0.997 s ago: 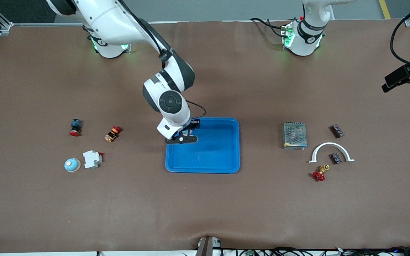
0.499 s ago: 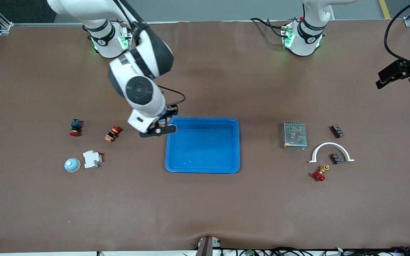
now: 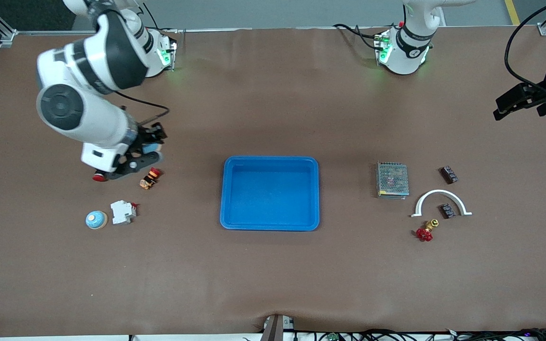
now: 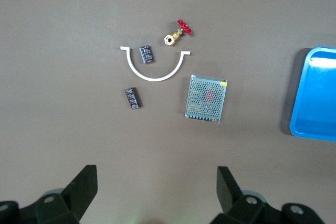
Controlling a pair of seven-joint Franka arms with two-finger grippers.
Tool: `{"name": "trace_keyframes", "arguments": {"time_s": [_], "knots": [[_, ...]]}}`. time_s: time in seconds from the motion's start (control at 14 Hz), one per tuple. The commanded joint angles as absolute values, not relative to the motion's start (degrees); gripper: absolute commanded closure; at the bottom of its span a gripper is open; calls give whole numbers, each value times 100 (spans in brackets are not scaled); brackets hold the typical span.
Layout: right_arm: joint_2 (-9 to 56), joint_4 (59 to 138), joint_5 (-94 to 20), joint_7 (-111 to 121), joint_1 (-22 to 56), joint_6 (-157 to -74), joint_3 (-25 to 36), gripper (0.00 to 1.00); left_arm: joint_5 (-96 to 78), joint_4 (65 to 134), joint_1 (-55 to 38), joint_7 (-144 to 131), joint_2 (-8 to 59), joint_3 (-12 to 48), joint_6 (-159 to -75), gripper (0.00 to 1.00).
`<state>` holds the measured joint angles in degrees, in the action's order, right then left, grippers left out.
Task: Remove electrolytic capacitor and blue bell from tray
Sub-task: 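Carry the bell with the right gripper toward the white breaker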
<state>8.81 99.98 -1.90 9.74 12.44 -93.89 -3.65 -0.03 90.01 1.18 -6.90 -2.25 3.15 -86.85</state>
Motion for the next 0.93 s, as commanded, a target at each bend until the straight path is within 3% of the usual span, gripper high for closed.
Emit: {"name": "trace_keyframes", "arguments": {"time_s": [0.0, 0.36, 0.85], "knots": [[458, 10660, 17, 1615, 801, -9606, -466, 59, -105, 9018, 114, -730, -264, 334, -8710, 0], [10, 11862, 26, 2872, 10, -10623, -466, 59, -105, 9026, 123, -738, -264, 334, -8675, 0], [88, 13191, 26, 3638, -536, -12558, -466, 59, -97, 9026, 123, -738, -229, 334, -8675, 0]]}}
